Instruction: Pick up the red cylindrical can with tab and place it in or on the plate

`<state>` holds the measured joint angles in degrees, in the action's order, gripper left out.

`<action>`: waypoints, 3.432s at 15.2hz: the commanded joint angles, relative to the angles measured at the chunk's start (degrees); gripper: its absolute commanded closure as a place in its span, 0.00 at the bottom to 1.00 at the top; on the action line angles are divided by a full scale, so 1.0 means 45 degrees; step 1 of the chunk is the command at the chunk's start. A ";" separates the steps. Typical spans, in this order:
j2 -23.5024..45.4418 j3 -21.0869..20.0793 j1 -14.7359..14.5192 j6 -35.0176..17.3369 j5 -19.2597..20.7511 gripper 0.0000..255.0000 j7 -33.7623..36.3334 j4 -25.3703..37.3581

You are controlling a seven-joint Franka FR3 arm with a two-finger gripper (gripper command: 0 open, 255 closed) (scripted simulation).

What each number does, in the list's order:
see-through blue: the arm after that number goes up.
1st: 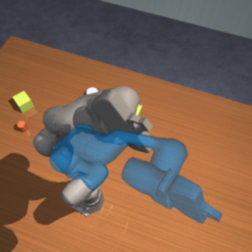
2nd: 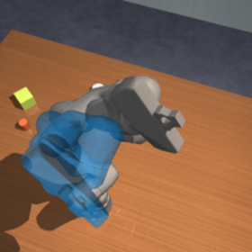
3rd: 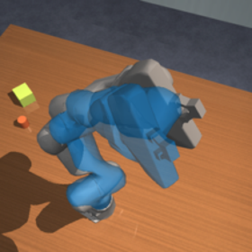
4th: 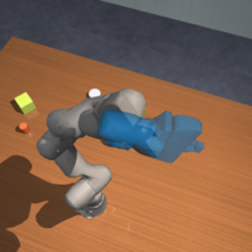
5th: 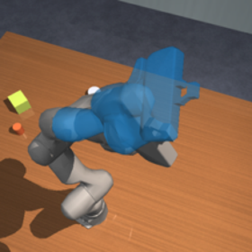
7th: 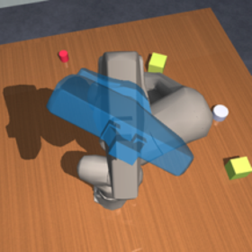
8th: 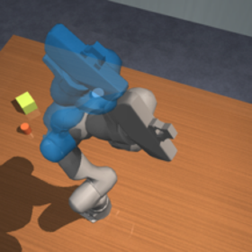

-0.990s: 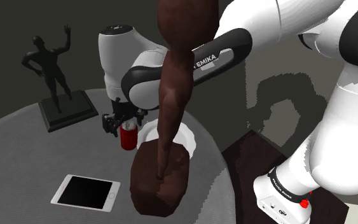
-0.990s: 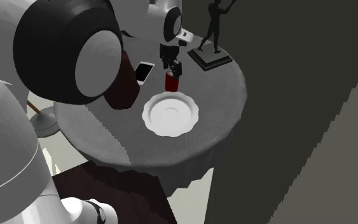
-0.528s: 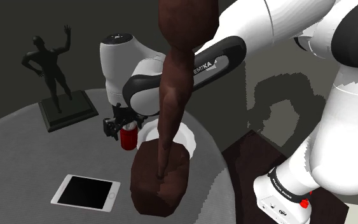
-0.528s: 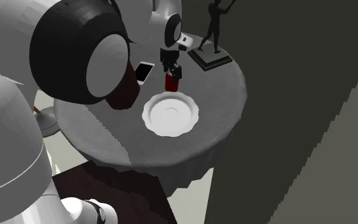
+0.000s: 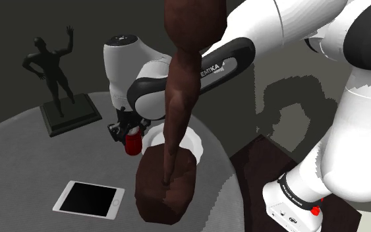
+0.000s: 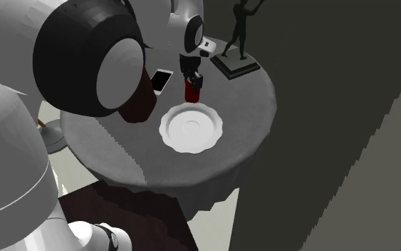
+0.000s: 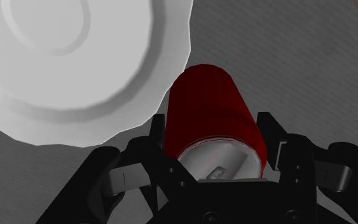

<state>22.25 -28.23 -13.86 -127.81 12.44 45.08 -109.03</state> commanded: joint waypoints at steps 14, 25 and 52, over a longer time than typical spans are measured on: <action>-0.0813 -0.0255 0.0179 0.1245 -0.0536 1.00 -0.0337 0.0529; -0.2996 -0.0457 0.0971 0.2033 -0.1777 1.00 -0.1434 -0.0557; -0.5687 0.0142 0.1908 -0.1353 -0.3385 1.00 -0.3827 -0.6291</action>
<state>-4.24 -27.45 -5.29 -132.81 -3.30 27.44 -137.09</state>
